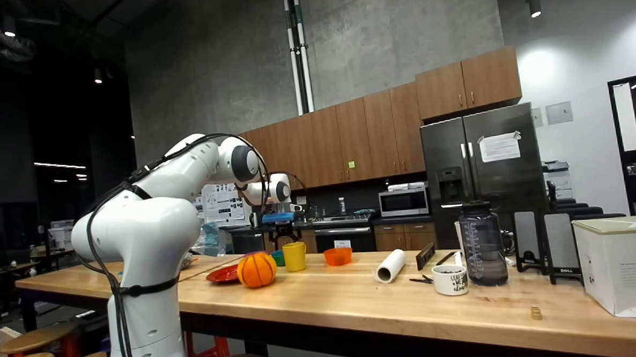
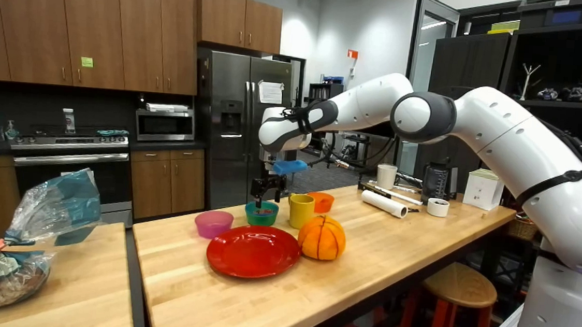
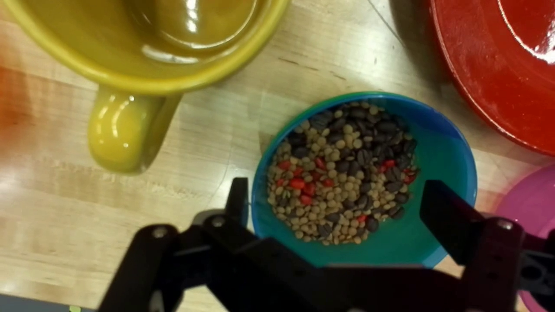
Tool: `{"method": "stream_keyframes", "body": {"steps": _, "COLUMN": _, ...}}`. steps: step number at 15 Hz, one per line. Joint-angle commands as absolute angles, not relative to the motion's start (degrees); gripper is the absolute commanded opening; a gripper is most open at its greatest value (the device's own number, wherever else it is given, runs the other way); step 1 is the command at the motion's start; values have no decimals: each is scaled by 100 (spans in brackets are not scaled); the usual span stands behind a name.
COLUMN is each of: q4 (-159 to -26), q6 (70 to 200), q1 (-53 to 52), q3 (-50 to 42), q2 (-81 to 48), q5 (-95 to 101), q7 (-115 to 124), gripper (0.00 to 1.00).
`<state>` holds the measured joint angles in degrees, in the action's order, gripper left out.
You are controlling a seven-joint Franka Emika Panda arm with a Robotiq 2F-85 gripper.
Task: Pour the contents of the blue bowl into the purple bow
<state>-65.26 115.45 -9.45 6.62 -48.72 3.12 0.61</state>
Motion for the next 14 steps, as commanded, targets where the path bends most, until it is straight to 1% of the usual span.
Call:
{"method": "stream_keyframes", "body": {"steps": 1, "q4": -6107, "q6": 11212, "q1": -1001, "q3": 590, "q2": -5060, "q5": 228, "q7": 51, "gripper": 100}}
{"method": "stream_keyframes", "body": {"steps": 6, "q4": -5895, "q6": 11047, "q1": -1079, "q3": 517, "q2": -5158, "q5": 316, "q7": 134, "gripper": 100}}
{"method": "stream_keyframes", "body": {"steps": 14, "q4": -6006, "q6": 11198, "q1": -1108, "q3": 549, "q2": -5077, "q5": 269, "q7": 63, "gripper": 100}}
